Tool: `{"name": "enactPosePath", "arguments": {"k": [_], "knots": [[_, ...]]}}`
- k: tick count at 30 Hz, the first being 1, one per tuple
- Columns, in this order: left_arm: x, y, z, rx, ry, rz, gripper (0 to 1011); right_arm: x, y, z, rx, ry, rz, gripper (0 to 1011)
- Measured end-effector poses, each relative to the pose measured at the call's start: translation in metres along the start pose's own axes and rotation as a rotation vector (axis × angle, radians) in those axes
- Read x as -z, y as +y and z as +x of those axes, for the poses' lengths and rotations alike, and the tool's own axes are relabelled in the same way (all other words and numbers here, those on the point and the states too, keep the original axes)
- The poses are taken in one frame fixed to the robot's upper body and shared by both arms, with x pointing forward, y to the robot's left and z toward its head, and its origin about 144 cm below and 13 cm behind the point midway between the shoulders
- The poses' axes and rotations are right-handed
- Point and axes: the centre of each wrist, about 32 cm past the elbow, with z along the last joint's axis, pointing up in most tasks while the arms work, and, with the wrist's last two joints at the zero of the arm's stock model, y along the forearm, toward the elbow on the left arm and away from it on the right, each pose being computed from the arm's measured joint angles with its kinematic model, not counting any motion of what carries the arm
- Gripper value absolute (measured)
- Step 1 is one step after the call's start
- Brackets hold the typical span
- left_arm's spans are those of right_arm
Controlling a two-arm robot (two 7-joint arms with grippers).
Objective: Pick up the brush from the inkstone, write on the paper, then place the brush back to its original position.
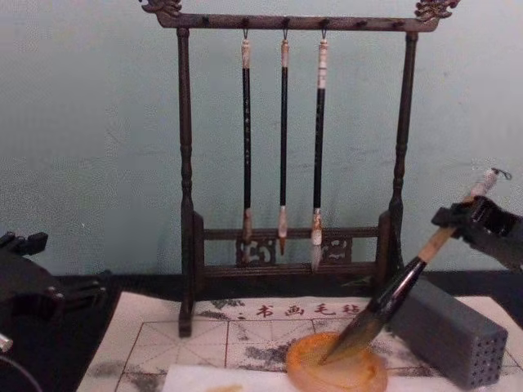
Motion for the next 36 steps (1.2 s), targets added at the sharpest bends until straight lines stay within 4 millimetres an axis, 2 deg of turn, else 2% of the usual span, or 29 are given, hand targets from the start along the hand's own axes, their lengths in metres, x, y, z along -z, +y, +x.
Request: {"name": "enactPosePath", "arguments": {"k": [15, 25, 36], "knots": [[0.0, 0.0, 0.0, 0.0, 0.0, 0.0, 1001, 0.004, -0.016, -0.008, -0.083, -0.242, 0.077, 188], [0.0, 0.0, 0.0, 0.0, 0.0, 0.0, 1001, 0.008, -0.031, -0.003, -0.161, -0.418, 0.102, 188], [0.0, 0.0, 0.0, 0.0, 0.0, 0.0, 1001, 0.011, -0.042, 0.002, -0.212, -0.508, 0.111, 188]]}}
